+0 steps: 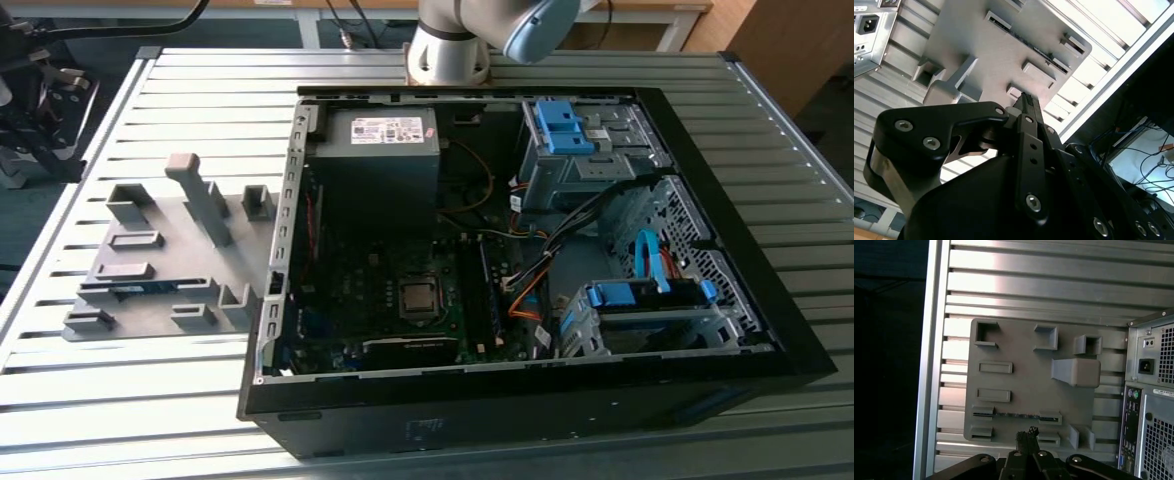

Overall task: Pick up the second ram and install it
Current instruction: 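Pick up the second ram and move it above second insertion slot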

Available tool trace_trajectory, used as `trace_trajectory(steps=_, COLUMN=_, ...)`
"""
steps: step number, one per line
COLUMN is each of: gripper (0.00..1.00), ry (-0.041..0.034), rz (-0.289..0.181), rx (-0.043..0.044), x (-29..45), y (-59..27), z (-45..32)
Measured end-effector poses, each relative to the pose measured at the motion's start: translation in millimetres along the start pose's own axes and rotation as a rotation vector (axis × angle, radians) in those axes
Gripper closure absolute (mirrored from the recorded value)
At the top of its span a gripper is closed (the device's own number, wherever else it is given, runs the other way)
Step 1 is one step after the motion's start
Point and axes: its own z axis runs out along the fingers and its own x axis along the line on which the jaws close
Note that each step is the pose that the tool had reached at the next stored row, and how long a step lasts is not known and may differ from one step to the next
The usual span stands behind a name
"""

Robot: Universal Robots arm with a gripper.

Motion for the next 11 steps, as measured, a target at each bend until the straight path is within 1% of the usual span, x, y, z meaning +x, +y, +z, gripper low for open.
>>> trace_trajectory(steps=9, gripper=0.89, ry=0.0, rz=-0.001, rx=0.0, x=0.6, y=0.0, z=0.0)
trace_trajectory(steps=11, gripper=0.89, ry=0.0001, rz=-0.011, rx=-0.0001, x=0.7, y=-0.1, z=0.0)
